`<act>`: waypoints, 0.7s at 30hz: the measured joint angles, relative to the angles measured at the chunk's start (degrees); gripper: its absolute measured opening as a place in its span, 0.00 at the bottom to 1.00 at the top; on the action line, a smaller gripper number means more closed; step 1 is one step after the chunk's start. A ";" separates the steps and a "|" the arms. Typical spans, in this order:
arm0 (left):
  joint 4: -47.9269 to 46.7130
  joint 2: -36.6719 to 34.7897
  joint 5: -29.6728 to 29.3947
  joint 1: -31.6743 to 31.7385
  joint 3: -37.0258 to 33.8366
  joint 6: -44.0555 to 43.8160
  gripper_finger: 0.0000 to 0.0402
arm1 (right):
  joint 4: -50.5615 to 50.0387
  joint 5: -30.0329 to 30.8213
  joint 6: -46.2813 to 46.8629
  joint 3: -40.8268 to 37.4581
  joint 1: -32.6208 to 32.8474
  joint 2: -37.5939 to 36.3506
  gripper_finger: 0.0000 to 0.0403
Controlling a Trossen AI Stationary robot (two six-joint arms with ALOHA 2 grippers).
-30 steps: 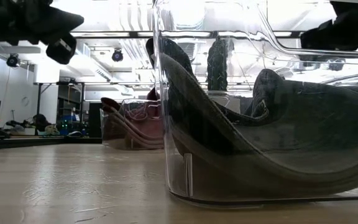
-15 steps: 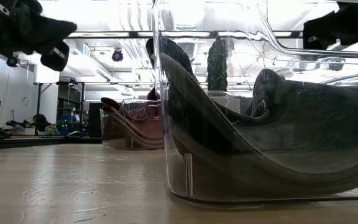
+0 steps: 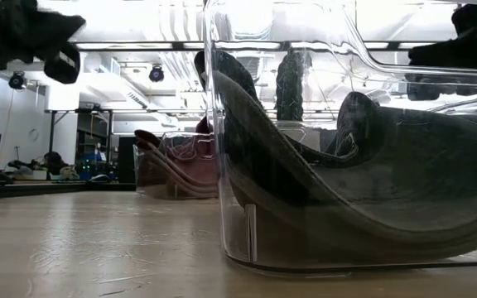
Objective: Pick & Place hat
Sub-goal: Return to Home Position
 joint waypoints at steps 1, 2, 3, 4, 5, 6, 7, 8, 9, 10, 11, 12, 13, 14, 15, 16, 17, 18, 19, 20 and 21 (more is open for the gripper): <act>-1.90 -0.87 0.36 0.00 -0.18 0.09 0.00 | 0.10 -0.12 0.04 -0.10 0.00 -0.06 0.02; -3.07 -0.80 0.65 0.00 -0.26 0.31 0.00 | 0.07 -0.16 0.11 -0.21 0.00 -0.28 0.02; -3.33 -0.83 0.81 0.00 -0.26 0.65 0.00 | 0.05 -0.23 0.05 -0.22 0.00 -0.52 0.02; -4.01 -0.83 0.97 0.00 -0.23 0.83 0.00 | 0.06 -0.34 -0.20 -0.22 0.04 -0.61 0.02; -5.10 -0.83 1.05 0.00 -0.19 0.85 0.00 | 0.09 -0.36 -0.71 -0.22 0.04 -0.61 0.02; -6.15 -0.83 1.18 0.00 -0.15 0.80 0.00 | 0.09 -0.36 -1.31 -0.22 0.04 -0.61 0.02; -7.58 -0.83 1.58 0.00 -0.16 0.82 0.00 | 0.04 -0.39 -1.63 -0.22 0.04 -0.58 0.02; -8.44 -0.84 1.93 0.00 -0.20 0.95 0.00 | -0.05 -0.37 -1.58 -0.22 0.04 -0.40 0.02; -8.51 -0.84 2.21 0.00 -0.20 1.17 0.00 | -0.15 -0.35 -1.11 -0.22 0.04 -0.18 0.02; -8.69 -0.84 2.39 0.00 -0.20 1.38 0.00 | -0.23 -0.36 -0.16 -0.22 0.04 -0.08 0.02; -8.90 -0.84 2.39 0.00 -0.20 1.63 0.00 | -0.44 -0.36 0.89 -0.22 0.04 -0.06 0.02; -9.05 -0.84 2.39 0.00 -0.20 2.02 0.00 | -0.89 -0.36 2.03 -0.22 0.04 -0.06 0.02; -9.45 -0.84 2.41 0.00 -0.20 2.55 0.00 | -1.08 -0.35 3.02 -0.22 0.04 -0.06 0.02; -9.56 -0.84 2.40 0.00 -0.20 2.97 0.00 | -1.10 -0.35 3.66 -0.22 0.04 -0.06 0.02; -9.55 -0.79 2.40 0.00 -0.20 3.06 0.00 | -1.10 -0.26 4.08 -0.22 0.04 -0.10 0.02; -9.58 -0.67 2.39 0.00 -0.20 3.02 0.00 | -1.12 -0.13 4.24 -0.22 0.04 -0.11 0.02; -9.67 -0.64 2.39 0.00 -0.20 2.59 0.00 | -1.13 -0.10 4.26 -0.22 0.04 -0.10 0.02; -9.87 -0.57 2.39 0.00 -0.20 1.70 0.00 | -1.14 -0.03 4.24 -0.22 0.04 -0.04 0.02; -9.88 -0.47 2.41 0.00 -0.20 0.81 0.00 | -1.19 0.03 4.28 -0.22 0.04 -0.06 0.02; -9.88 -0.41 2.41 0.00 -0.20 0.08 0.00 | -1.23 0.07 4.33 -0.22 0.04 -0.04 0.02; -9.82 -0.36 2.41 0.00 -0.20 -0.64 0.00 | -1.23 0.07 4.33 -0.22 0.04 -0.06 0.02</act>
